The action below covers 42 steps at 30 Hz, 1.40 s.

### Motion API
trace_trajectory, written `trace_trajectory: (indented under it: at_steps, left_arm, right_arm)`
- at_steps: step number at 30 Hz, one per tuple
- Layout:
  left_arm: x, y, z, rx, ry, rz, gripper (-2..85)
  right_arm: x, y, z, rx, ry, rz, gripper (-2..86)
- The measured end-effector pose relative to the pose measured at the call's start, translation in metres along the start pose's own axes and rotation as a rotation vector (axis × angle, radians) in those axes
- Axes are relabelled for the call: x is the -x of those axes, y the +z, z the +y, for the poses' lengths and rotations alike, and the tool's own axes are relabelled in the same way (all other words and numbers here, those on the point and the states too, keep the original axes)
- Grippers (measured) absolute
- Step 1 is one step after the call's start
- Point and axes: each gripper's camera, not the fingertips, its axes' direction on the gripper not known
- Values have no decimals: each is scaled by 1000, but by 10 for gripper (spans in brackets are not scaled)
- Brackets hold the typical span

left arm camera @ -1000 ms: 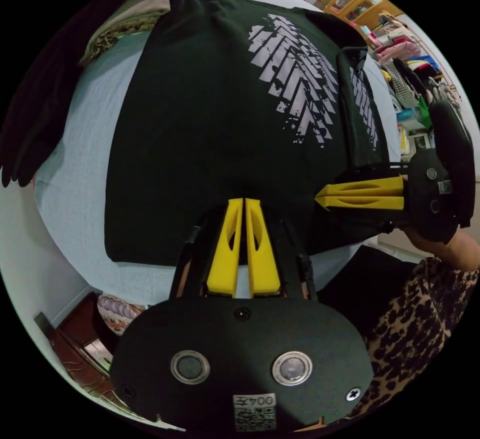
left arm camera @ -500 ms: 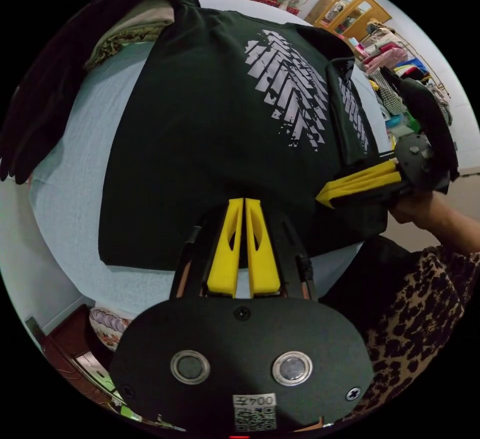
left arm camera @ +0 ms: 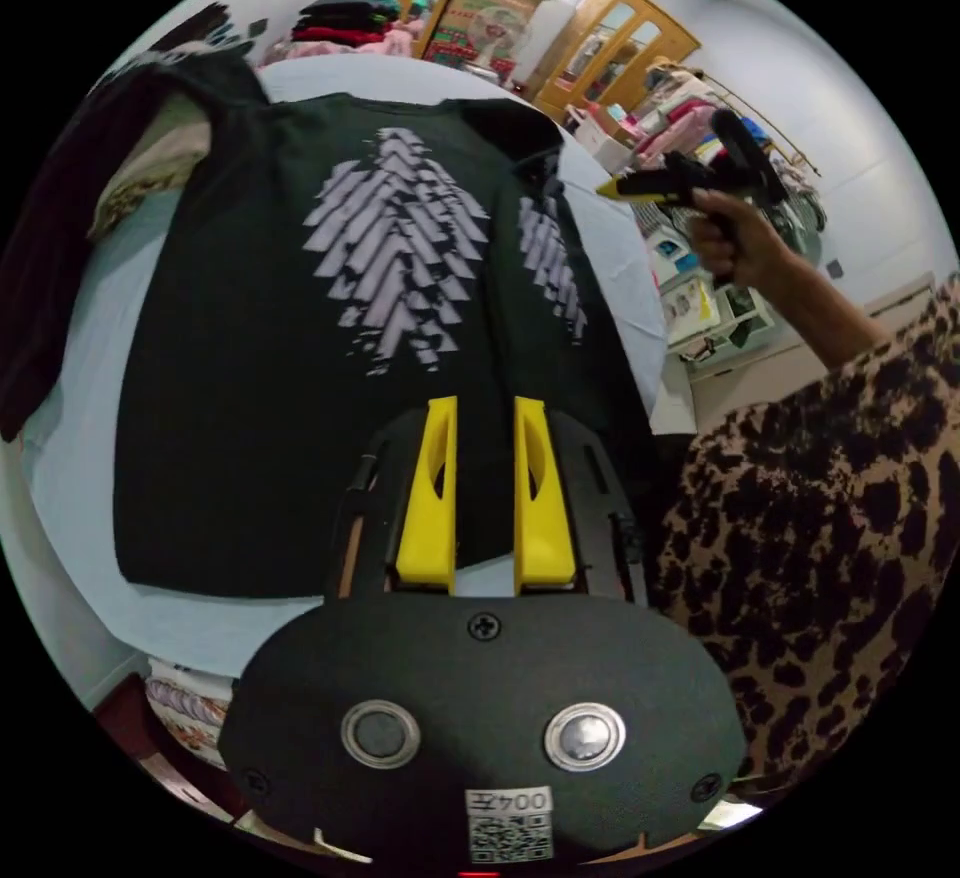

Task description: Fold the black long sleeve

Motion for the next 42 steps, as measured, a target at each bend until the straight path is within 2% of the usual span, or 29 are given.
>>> trace_trajectory:
  at_steps: [3, 5, 11, 18, 21, 27, 29, 34, 37, 40, 42]
  left_arm:
    - [-29, 29, -12, 44, 16, -12, 82]
    - [-30, 43, -16, 46, -47, 16, 80]
    - [-6, 52, -10, 48, -179, -25, 77]
    - [11, 70, -8, 117, -207, -40, 58]
    - [13, 74, -10, 122, -221, -78, 34]
    - [19, 80, -17, 142, -236, -47, 20]
    - [15, 83, -20, 152, -224, -67, 18]
    - [10, 87, -26, 161, -215, -92, 16]
    - [12, 89, -28, 160, -232, -76, 15]
    - [13, 90, -30, 163, -231, -71, 15]
    - [12, 91, -32, 165, -230, -73, 15]
  right_arm:
    - [-37, -22, -10, -2, 22, 5, -6]
    - [-49, -31, -18, 5, -3, 7, -7]
    - [-50, -45, -31, 4, -104, 61, -7]
    - [-57, -57, -33, 37, -138, 109, -7]
    - [-48, -62, -26, 66, -220, 126, -7]
    - [-41, -25, -1, 331, -319, 138, -7]
    - [-40, -35, 8, 231, -332, 165, -6]
    - [-37, -42, 12, 231, -387, 238, -5]
    - [-48, -52, 10, 268, -335, 168, 0]
    - [-71, -93, 13, 69, -266, 56, 23]
    - [-87, -110, 10, -15, -198, 79, 81]
